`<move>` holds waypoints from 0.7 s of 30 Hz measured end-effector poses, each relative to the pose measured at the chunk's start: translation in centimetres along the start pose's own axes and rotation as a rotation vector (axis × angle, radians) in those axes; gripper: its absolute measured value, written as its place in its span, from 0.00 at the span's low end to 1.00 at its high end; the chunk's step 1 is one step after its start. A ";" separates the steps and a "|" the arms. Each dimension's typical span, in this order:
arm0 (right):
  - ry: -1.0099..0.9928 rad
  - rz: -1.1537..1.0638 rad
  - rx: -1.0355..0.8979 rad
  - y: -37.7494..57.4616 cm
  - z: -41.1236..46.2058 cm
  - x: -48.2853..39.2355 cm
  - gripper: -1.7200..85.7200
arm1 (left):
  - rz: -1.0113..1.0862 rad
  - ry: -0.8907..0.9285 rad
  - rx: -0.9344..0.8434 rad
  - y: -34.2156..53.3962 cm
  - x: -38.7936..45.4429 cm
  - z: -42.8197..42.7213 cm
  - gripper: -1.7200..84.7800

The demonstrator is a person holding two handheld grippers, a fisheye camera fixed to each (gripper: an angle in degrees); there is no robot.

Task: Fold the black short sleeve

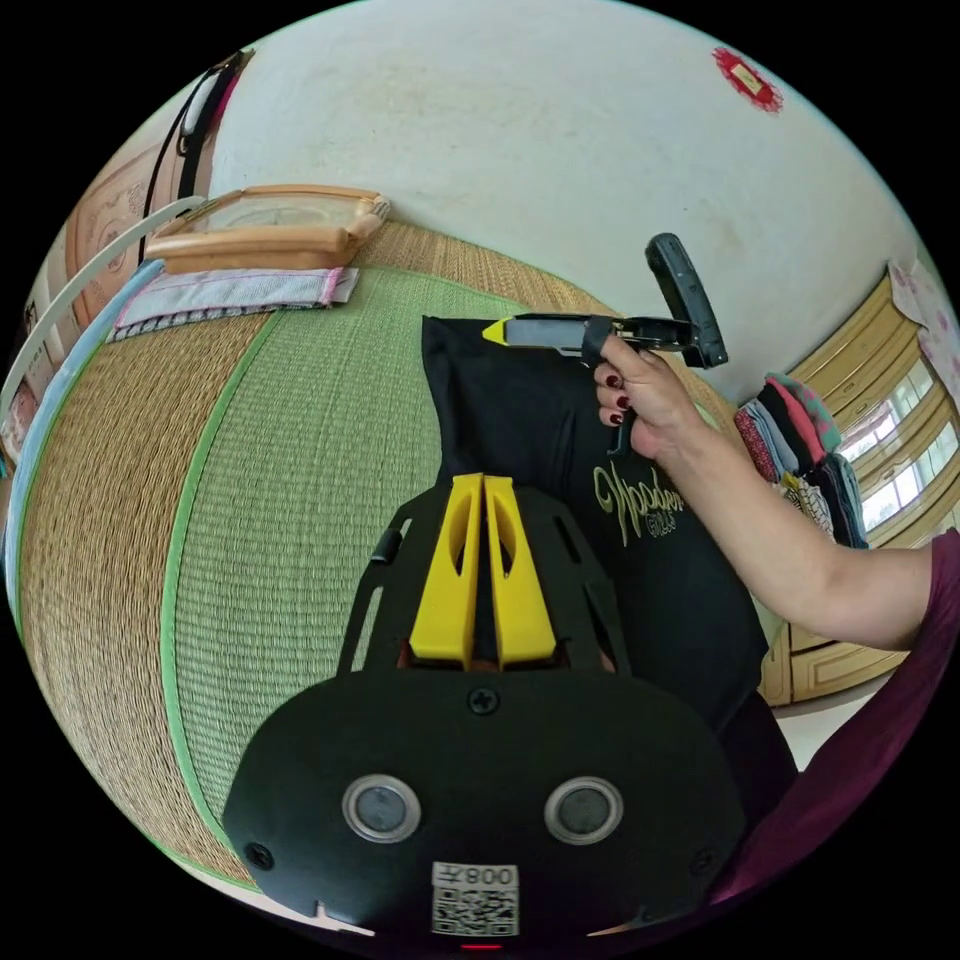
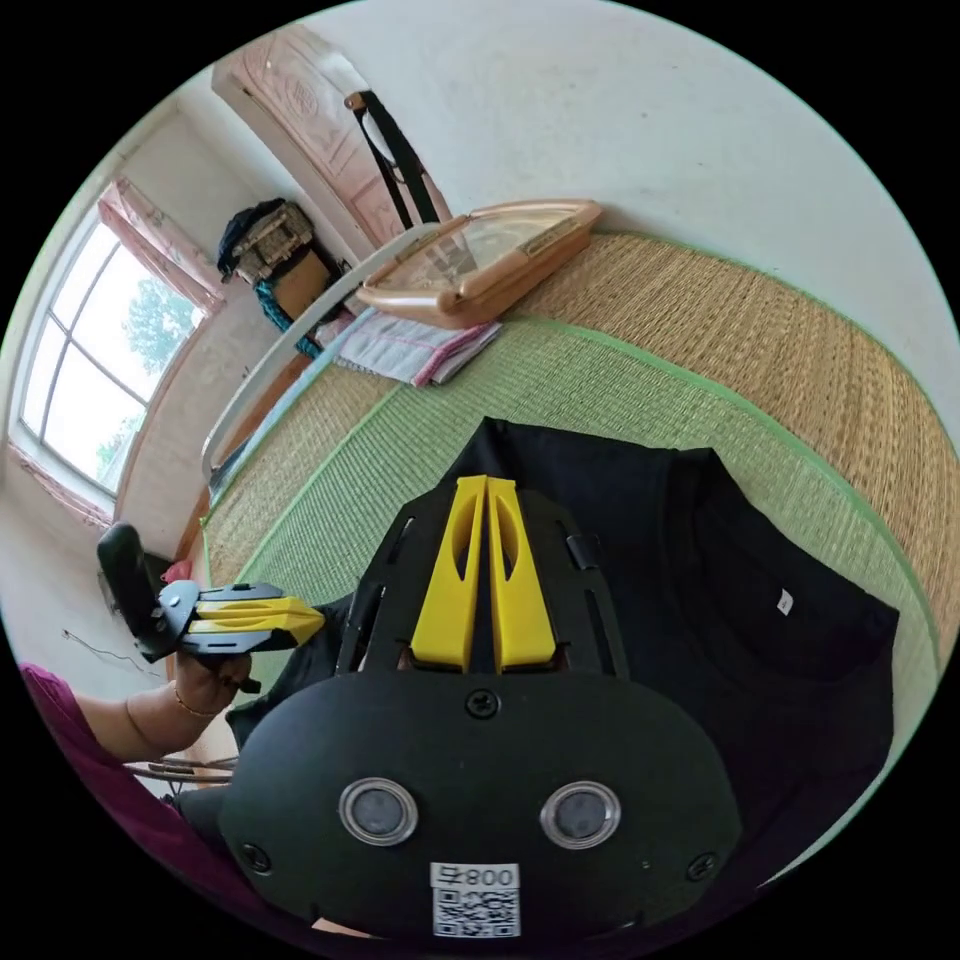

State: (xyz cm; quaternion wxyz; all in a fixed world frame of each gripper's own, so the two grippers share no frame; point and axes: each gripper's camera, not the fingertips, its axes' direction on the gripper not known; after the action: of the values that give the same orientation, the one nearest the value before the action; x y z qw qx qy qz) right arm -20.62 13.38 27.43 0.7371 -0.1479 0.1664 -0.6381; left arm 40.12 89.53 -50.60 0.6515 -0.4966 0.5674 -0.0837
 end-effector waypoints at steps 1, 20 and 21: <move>-0.014 0.003 -0.014 0.2 -0.1 0.4 0.02 | 0.004 -0.001 -0.008 -0.3 0.0 0.2 0.02; 0.267 0.177 0.007 20.3 -19.4 9.9 0.02 | 0.070 -0.073 -0.099 -4.9 -0.4 1.9 0.02; 0.309 0.258 0.016 23.4 -21.8 11.6 0.02 | 0.068 -0.074 -0.100 -5.0 -0.5 1.8 0.02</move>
State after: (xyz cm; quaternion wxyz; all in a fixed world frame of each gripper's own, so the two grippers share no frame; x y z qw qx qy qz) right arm -7.69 5.10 -2.94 0.7797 -0.0198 0.2901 -0.5546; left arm 43.73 88.36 -46.84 0.6488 -0.5117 0.5631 -0.0144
